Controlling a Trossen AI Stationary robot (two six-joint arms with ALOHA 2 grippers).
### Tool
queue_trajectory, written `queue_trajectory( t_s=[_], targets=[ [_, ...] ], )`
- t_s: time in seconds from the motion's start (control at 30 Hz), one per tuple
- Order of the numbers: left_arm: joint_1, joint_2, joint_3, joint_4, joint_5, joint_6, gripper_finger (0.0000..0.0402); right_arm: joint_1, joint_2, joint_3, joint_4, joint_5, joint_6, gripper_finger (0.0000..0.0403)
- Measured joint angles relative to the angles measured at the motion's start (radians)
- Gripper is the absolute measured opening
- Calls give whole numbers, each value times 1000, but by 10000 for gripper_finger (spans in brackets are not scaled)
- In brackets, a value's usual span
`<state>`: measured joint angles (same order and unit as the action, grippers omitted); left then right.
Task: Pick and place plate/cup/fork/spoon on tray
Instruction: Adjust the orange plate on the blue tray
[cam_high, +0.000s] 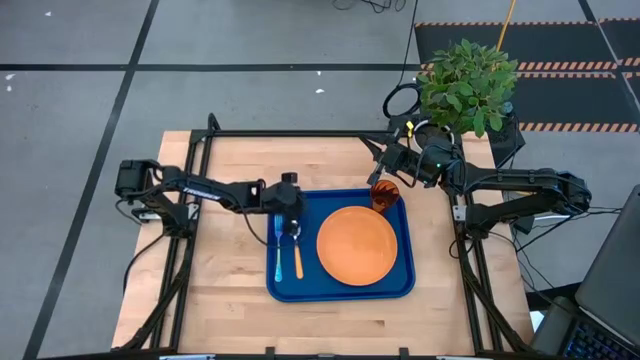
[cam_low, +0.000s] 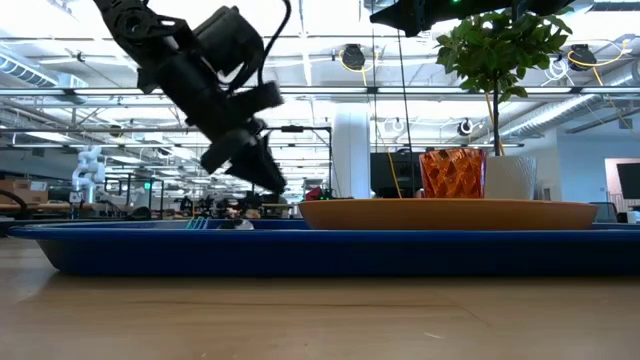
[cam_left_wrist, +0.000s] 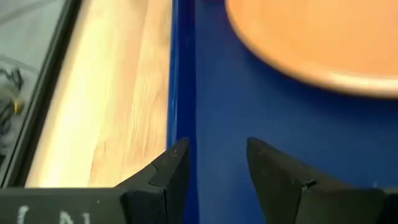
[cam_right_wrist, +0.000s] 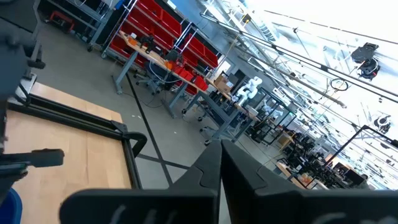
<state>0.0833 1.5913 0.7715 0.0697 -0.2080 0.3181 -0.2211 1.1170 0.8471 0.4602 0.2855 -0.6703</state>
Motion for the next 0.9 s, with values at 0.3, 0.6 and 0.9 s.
queue_trajectory(
  t_s=[0.3,0.6,0.9],
  targets=[
    [-84,0,0,126,171,47,161,0,0,0,0,0,0,2],
    [-119,0,0,134,243,82,161,0,0,0,1,0,3,2],
    [-105,77,70,190,290,103,161,0,-1,0,8,-2,3,2]
  ],
)
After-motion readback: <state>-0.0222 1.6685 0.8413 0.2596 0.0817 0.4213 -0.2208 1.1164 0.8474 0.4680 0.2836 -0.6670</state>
